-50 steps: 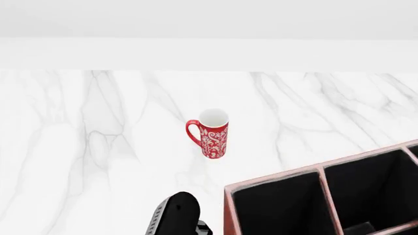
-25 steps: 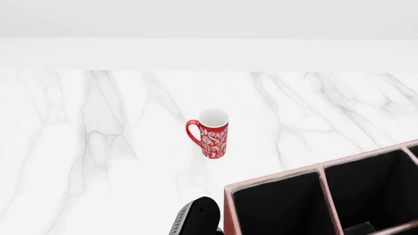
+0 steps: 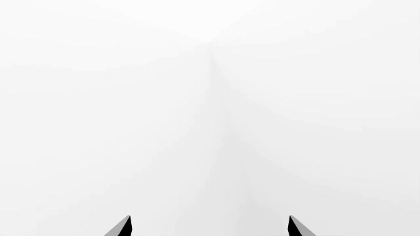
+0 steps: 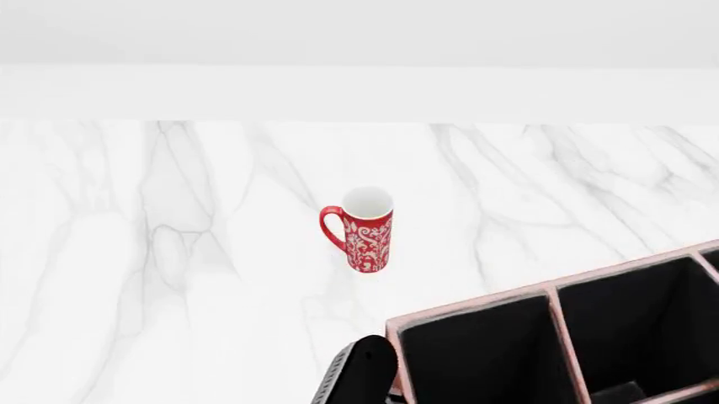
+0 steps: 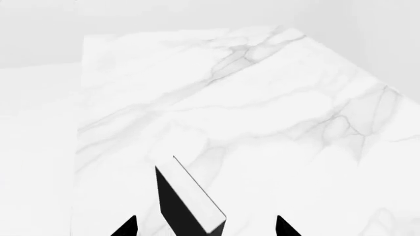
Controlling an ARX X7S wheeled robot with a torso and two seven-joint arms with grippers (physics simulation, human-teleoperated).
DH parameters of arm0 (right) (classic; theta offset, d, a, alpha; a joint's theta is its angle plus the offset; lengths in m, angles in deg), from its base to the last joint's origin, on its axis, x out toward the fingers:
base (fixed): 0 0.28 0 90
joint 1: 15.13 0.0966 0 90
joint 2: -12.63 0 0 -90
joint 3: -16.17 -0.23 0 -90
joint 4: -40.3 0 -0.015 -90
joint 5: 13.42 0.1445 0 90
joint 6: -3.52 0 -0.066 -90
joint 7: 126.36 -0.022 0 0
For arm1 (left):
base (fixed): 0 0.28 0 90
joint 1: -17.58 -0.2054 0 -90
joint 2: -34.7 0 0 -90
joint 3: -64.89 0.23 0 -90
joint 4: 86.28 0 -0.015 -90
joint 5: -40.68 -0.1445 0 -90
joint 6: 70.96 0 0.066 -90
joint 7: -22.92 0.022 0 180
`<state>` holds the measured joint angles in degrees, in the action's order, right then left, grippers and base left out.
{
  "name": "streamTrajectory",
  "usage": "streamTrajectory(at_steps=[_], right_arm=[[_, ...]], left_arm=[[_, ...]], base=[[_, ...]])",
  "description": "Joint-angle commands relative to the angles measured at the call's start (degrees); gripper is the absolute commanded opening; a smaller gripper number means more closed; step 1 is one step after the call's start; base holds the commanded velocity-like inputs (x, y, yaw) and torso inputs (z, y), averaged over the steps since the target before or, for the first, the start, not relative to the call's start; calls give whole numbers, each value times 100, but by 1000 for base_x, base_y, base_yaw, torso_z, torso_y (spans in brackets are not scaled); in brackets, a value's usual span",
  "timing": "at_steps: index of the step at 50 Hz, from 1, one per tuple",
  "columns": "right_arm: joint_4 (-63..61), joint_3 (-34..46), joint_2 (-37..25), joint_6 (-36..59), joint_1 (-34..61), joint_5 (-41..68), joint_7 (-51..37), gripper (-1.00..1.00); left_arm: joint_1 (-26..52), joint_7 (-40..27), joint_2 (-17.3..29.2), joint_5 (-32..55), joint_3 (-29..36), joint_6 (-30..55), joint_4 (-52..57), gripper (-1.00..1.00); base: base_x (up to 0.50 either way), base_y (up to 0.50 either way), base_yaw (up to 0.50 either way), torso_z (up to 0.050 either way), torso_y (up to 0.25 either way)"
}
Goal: Pick up the book and place it in the left compartment of the caddy.
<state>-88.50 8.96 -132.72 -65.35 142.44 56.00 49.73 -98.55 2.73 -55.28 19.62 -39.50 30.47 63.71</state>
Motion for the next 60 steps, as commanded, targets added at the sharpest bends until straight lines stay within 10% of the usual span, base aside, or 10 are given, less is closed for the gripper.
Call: streamTrajectory(at_steps=[1, 60], right_arm=[[211, 209, 211, 86, -216, -420, -57, 100], [1807, 374, 1543, 101, -530, -635, 320, 100]], left_arm=[[47, 27, 0, -49, 51, 56, 0, 100], [165, 104, 0, -168, 140, 212, 0, 100]], base=[[0, 0, 0, 0, 0], [0, 0, 0, 0, 0]])
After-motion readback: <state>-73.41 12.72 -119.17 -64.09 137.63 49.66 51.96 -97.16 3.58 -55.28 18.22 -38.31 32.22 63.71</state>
